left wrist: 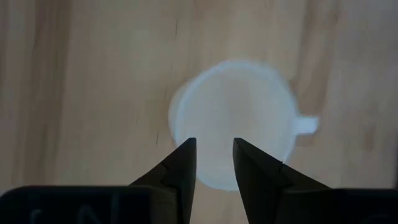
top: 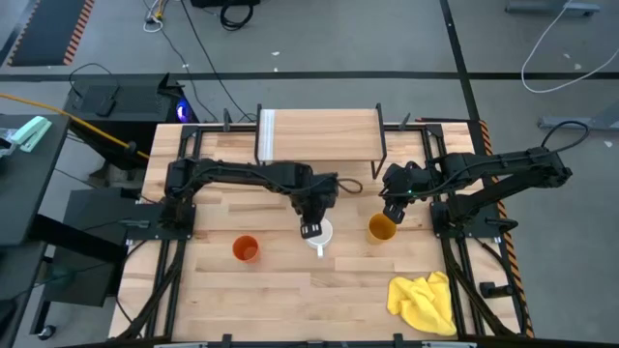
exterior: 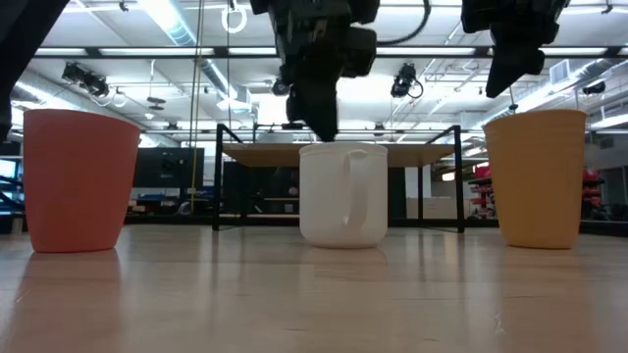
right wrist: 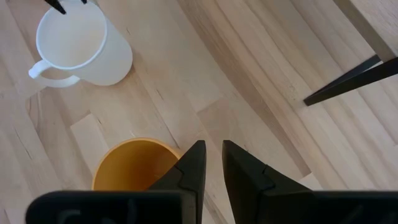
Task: Stack small to large cups/mugs on shelf
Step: Put the white mug on the shelf
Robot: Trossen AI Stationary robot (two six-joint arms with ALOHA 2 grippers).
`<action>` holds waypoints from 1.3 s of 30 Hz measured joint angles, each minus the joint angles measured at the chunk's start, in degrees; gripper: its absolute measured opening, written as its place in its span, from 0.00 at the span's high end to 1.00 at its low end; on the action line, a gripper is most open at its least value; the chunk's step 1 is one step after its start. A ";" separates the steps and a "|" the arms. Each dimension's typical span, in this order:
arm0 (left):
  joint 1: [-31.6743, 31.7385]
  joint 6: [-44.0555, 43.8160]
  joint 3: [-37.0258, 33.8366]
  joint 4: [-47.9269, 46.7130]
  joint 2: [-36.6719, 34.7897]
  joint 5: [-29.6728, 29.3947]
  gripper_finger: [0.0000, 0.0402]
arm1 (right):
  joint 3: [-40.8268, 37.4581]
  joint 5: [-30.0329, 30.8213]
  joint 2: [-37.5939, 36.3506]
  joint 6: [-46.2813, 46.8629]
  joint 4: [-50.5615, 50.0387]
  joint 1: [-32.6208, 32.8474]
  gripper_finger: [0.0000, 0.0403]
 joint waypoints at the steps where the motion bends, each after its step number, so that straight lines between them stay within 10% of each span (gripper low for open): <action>1: -0.25 0.02 -0.05 -0.20 0.50 -1.32 0.72 | 0.00 0.02 0.00 -0.06 0.01 -0.02 0.85; 6: -0.12 0.17 -0.07 -2.77 0.90 -10.15 0.71 | 0.00 0.00 0.00 -0.11 0.02 -0.02 0.85; 39: 2.05 -0.58 -0.10 -3.79 2.97 -8.05 0.65 | 0.02 0.00 0.01 -2.64 0.00 -0.01 0.85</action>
